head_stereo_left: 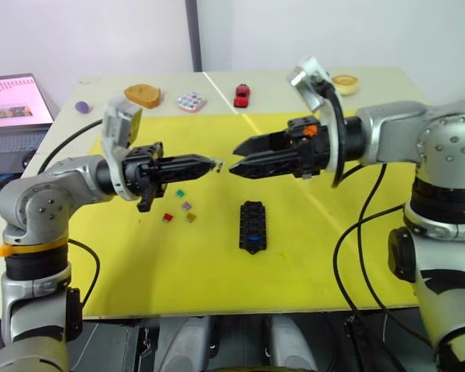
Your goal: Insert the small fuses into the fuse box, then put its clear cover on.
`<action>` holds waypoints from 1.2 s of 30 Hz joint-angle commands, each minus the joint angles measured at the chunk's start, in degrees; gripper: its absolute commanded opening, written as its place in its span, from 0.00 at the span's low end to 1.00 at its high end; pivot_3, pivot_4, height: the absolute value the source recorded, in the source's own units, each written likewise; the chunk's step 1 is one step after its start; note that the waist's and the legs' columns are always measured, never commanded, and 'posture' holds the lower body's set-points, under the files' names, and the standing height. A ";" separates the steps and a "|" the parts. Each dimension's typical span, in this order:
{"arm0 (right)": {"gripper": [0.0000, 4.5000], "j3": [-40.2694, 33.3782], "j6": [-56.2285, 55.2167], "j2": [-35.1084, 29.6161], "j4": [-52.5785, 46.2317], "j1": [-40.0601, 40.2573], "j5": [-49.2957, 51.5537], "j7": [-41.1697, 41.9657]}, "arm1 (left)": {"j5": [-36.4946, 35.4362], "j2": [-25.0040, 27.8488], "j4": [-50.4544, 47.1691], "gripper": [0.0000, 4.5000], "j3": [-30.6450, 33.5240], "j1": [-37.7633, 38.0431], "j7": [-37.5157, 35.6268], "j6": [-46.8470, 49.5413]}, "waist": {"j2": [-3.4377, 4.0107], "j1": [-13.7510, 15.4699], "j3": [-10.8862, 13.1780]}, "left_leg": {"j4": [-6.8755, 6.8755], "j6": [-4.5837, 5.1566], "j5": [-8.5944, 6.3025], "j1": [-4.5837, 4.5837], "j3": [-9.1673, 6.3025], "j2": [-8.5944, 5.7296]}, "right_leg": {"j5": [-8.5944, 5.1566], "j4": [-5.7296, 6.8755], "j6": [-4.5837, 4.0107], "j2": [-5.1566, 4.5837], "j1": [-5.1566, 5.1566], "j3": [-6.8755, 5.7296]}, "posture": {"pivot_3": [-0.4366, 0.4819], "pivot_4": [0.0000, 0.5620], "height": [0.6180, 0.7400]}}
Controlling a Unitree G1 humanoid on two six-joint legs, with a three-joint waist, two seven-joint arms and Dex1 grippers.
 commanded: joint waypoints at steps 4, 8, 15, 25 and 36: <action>0.73 -1.68 -0.20 1.40 -0.85 -1.47 2.22 -1.52 | -1.76 0.72 -1.15 0.00 -0.25 -1.91 0.20 -0.59 | 0.00 -0.32 0.00 | -0.05 0.00 0.00 0.01 0.00 0.01 | 0.00 0.00 0.00 0.01 -0.03 0.00 | 0.48 0.27 1.00; 0.73 -1.60 -0.18 1.63 -0.70 -1.42 2.84 -2.08 | -1.36 0.68 -1.02 0.00 -0.84 -2.35 0.22 -1.25 | 0.00 -0.25 0.00 | -0.04 -0.01 0.01 0.00 0.00 0.01 | 0.00 0.00 0.00 0.01 -0.02 0.00 | 0.48 0.27 1.00; 0.46 -1.18 -0.97 1.94 -0.59 -1.24 2.98 -2.78 | -1.23 0.90 0.00 0.00 -1.74 -3.31 -0.02 -1.50 | 0.00 -0.28 0.00 | -0.04 -0.01 0.01 0.00 0.00 0.01 | 0.00 0.00 0.00 0.01 -0.03 0.00 | 0.48 0.27 1.00; 0.21 -0.44 -1.16 1.31 -1.11 -0.72 3.04 -2.51 | -1.16 0.48 0.21 0.00 -1.89 -3.76 0.59 -1.82 | 0.00 -0.27 0.00 | -0.05 -0.01 0.01 0.00 0.00 0.01 | 0.00 -0.01 0.00 0.01 -0.03 0.01 | 0.48 0.27 1.00; 0.21 1.87 -3.11 -0.76 -1.61 -0.30 2.04 -0.98 | -0.98 0.61 1.21 0.00 -1.62 -4.54 0.82 -2.57 | 0.00 -0.27 0.00 | -0.05 -0.01 0.01 0.00 0.00 0.01 | 0.00 -0.01 0.00 0.01 -0.04 0.01 | 0.48 0.27 1.00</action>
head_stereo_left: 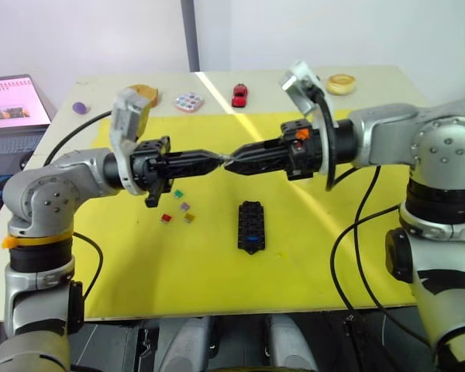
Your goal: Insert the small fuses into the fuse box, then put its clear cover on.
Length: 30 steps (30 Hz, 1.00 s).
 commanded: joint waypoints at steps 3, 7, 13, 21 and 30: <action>0.21 -0.47 -2.16 -0.69 -0.90 -0.96 0.19 0.78 | -0.13 0.81 -0.78 0.00 0.38 -0.68 -0.46 -1.55 | 0.00 -0.02 0.00 | 0.00 0.00 0.00 0.00 0.00 0.00 | 0.00 0.00 0.00 0.00 0.00 0.00 | 0.48 0.27 1.00; 0.21 -0.81 -2.30 -0.78 -0.34 -1.44 0.56 0.70 | 0.30 0.79 -0.73 0.00 0.09 -0.51 -0.82 -1.94 | 0.00 0.01 0.00 | 0.00 0.00 0.00 0.00 0.00 0.00 | 0.00 0.00 0.00 0.00 0.00 0.00 | 0.48 0.27 1.00; 0.21 -0.74 -2.67 -0.94 0.14 -1.46 0.16 0.34 | 0.96 0.74 -0.72 0.00 -0.39 -0.30 -1.27 -2.62 | 0.00 0.00 0.00 | -0.01 0.00 0.00 0.00 0.00 0.00 | 0.00 -0.01 0.00 0.00 0.00 0.00 | 0.48 0.27 1.00; 0.21 -1.39 -2.38 -0.62 0.15 -1.42 0.68 -0.29 | 1.26 0.73 -1.39 0.00 -0.93 0.37 -1.38 -2.82 | 0.00 0.04 0.00 | -0.01 0.00 0.00 0.00 0.00 0.00 | 0.00 -0.01 0.00 0.00 0.00 0.00 | 0.48 0.27 1.00; 0.21 -1.18 -1.65 -0.40 -0.71 -0.53 1.29 -0.86 | 1.18 0.38 -1.40 0.00 -1.07 0.30 -0.49 -3.18 | 0.00 0.01 0.00 | -0.02 0.00 0.00 0.00 0.00 0.00 | 0.00 -0.01 0.00 0.00 0.00 0.00 | 0.48 0.27 1.00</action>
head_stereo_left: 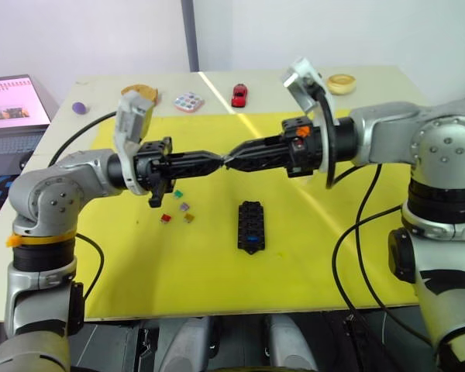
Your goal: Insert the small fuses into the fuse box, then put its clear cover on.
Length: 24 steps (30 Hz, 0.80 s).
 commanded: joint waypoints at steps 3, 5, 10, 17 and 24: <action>0.21 -0.67 -0.23 -0.47 -1.63 0.09 0.75 0.07 | -0.55 0.47 -1.47 0.00 0.79 -0.65 0.41 -1.27 | 0.00 0.01 0.00 | 0.00 0.00 0.00 0.00 0.00 0.00 | 0.00 0.00 0.00 0.00 0.00 0.00 | 0.48 0.27 1.00; 0.21 -0.11 -0.77 -0.74 -2.01 0.50 0.29 0.40 | -0.21 0.59 -1.38 0.00 0.71 -0.42 0.24 -1.73 | 0.00 0.00 0.00 | 0.00 0.00 0.00 0.00 0.00 0.00 | 0.00 -0.01 0.00 0.00 0.00 0.00 | 0.48 0.27 1.00; 0.09 0.38 -1.96 -0.91 -1.41 0.12 -0.28 1.13 | 0.30 0.35 -2.05 0.00 0.31 0.43 0.48 -2.59 | 0.00 0.00 0.00 | -0.01 0.00 0.00 0.00 0.00 0.00 | 0.00 -0.01 0.00 0.00 0.00 0.00 | 0.48 0.27 1.00; 0.09 0.57 -2.66 -1.22 -1.01 -0.58 -0.95 2.11 | 0.37 1.44 -3.46 0.00 -0.17 2.10 -0.64 -2.86 | 0.00 -0.04 0.00 | -0.02 0.00 0.00 0.00 0.00 0.00 | 0.00 -0.02 0.00 0.00 0.00 0.00 | 0.48 0.27 1.00; 0.09 0.87 -2.55 -1.53 -1.19 -0.57 -0.86 2.73 | 0.98 1.54 -2.79 0.00 -0.20 2.23 -0.45 -3.57 | 0.00 0.04 0.00 | -0.02 0.00 0.00 0.00 0.00 0.00 | 0.00 -0.03 0.00 -0.01 0.00 0.00 | 0.48 0.27 1.00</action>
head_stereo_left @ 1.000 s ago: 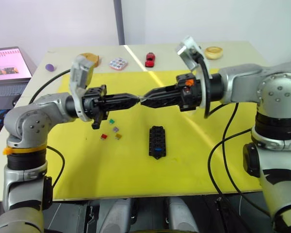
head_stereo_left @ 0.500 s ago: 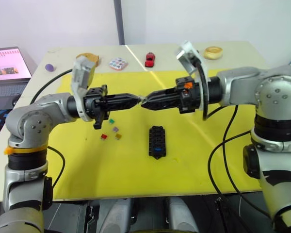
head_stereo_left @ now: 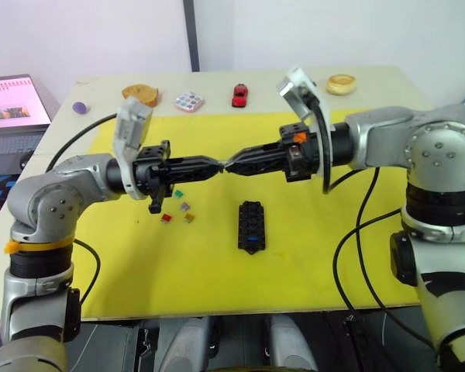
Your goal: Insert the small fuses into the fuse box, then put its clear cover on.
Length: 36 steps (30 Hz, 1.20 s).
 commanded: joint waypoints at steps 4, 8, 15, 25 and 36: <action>0.09 -1.01 -0.73 -1.03 -1.05 -1.72 0.60 1.04 | 0.60 0.55 -0.41 0.00 0.13 -0.27 -0.34 -1.54 | 0.00 -0.05 0.00 | -0.01 0.00 0.00 0.00 0.00 0.00 | 0.00 0.00 0.00 0.00 -0.01 0.00 | 0.48 0.27 1.00; 0.09 -1.03 -0.47 -1.11 -0.96 -1.77 0.65 0.90 | 0.65 0.64 -0.35 0.00 -0.01 -0.16 -0.50 -1.72 | 0.00 -0.02 0.00 | -0.01 0.00 0.00 0.00 0.00 0.00 | 0.00 0.00 0.00 0.00 0.00 0.00 | 0.48 0.27 1.00; 0.09 -1.09 -0.45 -1.22 -0.71 -2.08 0.69 0.93 | 0.81 0.64 -0.45 0.00 -0.20 -0.21 -0.79 -1.72 | 0.00 -0.03 0.00 | -0.01 0.00 0.00 0.00 0.00 0.00 | 0.00 0.00 0.00 0.00 -0.01 0.00 | 0.48 0.27 1.00; 0.09 -0.75 -0.37 -0.88 -0.89 -2.00 0.66 0.81 | 1.22 0.32 -1.12 0.00 -0.56 0.61 -0.97 -1.92 | 0.00 -0.03 0.00 | -0.02 0.00 0.00 0.00 0.00 0.00 | 0.00 -0.01 0.00 0.00 -0.01 0.00 | 0.48 0.27 1.00; 0.04 -0.55 -0.87 -1.87 -2.66 -1.23 0.67 1.59 | 1.84 1.98 0.02 0.00 -1.83 -0.19 -1.44 0.03 | 0.00 -0.03 0.00 | -0.03 0.00 0.00 0.00 0.00 0.00 | 0.00 -0.01 0.00 0.00 -0.01 0.00 | 0.48 0.27 1.00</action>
